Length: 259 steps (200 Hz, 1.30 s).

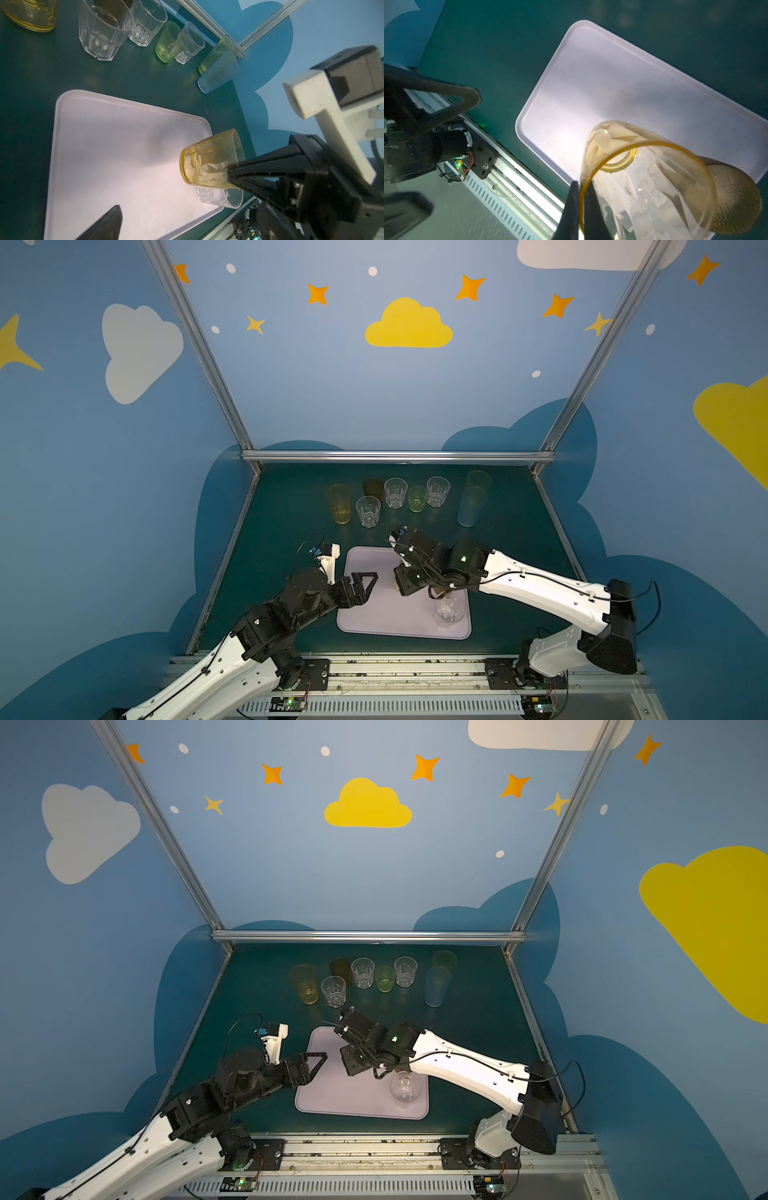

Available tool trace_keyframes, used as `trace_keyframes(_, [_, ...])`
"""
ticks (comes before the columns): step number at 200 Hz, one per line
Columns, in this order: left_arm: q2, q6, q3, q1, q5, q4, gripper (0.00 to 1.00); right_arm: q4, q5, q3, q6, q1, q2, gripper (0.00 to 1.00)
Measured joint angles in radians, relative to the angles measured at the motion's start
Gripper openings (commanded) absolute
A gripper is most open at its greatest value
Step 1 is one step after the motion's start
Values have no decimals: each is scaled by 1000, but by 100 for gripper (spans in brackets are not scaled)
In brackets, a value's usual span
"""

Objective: Place the glasses into the tray
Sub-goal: 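Lift the yellow glass and carry it over the tray with the right gripper, then lower the yellow glass onto the tray beside the clear glass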

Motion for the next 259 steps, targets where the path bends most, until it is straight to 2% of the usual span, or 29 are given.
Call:
trace_keyframes(172, [-66, -19, -47, 0, -5, -50, 100, -2, 8, -92, 122, 92, 45, 0])
trace_keyframes(259, [-70, -26, -69, 0, -3, -60, 100, -71, 43, -92, 177, 138, 111, 0])
